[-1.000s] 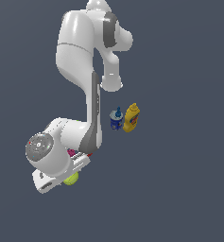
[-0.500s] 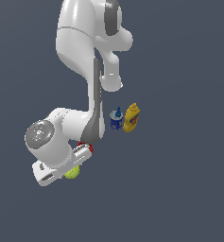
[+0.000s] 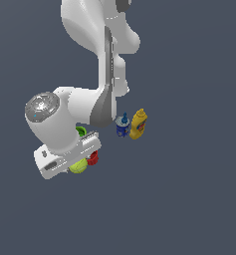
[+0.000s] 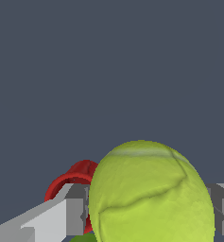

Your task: Pick up a designated object from a clutter of objects.

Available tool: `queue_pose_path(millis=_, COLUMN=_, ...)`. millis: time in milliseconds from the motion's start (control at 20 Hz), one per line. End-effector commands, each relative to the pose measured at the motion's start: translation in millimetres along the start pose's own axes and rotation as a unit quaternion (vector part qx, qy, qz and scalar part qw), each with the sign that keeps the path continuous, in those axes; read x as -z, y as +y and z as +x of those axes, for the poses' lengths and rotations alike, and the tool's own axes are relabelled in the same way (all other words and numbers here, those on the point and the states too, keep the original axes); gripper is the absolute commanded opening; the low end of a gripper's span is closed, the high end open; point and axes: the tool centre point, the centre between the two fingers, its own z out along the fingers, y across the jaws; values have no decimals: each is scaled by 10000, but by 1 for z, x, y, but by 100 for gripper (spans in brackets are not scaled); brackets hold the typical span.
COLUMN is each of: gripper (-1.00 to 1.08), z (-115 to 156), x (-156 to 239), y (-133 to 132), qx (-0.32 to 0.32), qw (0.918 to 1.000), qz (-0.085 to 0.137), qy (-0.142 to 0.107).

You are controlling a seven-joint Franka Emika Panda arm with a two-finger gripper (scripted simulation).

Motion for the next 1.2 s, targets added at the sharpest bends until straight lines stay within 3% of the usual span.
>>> queue_pose_path(millis=0, gripper=-100, z=-5, x=22, y=-11, qx=0, qw=10000, qz=-10, qy=7)
queue_pose_path(millis=1150, gripper=-100, z=-45, x=226, y=-115, qx=1, qw=10000, qz=-14, qy=6)
